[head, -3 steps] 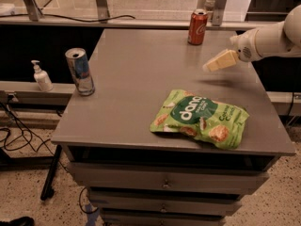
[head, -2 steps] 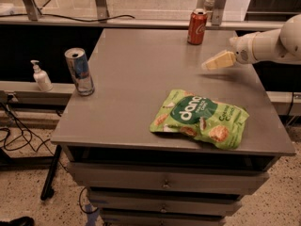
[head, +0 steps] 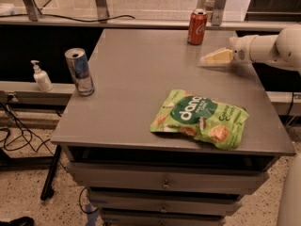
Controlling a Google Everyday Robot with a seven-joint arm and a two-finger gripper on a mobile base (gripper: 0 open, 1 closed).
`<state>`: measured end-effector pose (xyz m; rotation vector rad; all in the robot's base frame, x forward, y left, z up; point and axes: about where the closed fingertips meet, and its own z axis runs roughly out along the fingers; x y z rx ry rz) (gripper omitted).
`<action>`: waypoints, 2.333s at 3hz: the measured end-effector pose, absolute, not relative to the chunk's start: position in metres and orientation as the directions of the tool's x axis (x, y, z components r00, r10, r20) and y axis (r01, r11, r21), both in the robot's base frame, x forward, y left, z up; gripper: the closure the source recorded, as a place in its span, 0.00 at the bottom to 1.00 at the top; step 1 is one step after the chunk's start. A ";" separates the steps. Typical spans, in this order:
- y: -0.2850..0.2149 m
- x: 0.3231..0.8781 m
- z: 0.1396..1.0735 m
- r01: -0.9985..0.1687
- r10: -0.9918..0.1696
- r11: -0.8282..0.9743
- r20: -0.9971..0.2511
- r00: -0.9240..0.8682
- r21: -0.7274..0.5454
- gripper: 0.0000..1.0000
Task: Knock coke can over
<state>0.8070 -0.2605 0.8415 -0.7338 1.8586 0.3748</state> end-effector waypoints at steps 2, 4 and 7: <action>-0.238 0.844 0.887 -0.638 -0.192 0.770 -0.948 -0.253 0.014 0.00; -0.217 0.868 0.906 -0.603 -0.259 0.795 -0.935 -0.243 -0.063 0.00; -0.211 0.882 0.887 -0.522 -0.242 0.849 -0.940 -0.239 -0.086 0.00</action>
Offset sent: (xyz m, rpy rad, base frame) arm 0.0695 0.0283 0.0903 0.1716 -0.0208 -0.0053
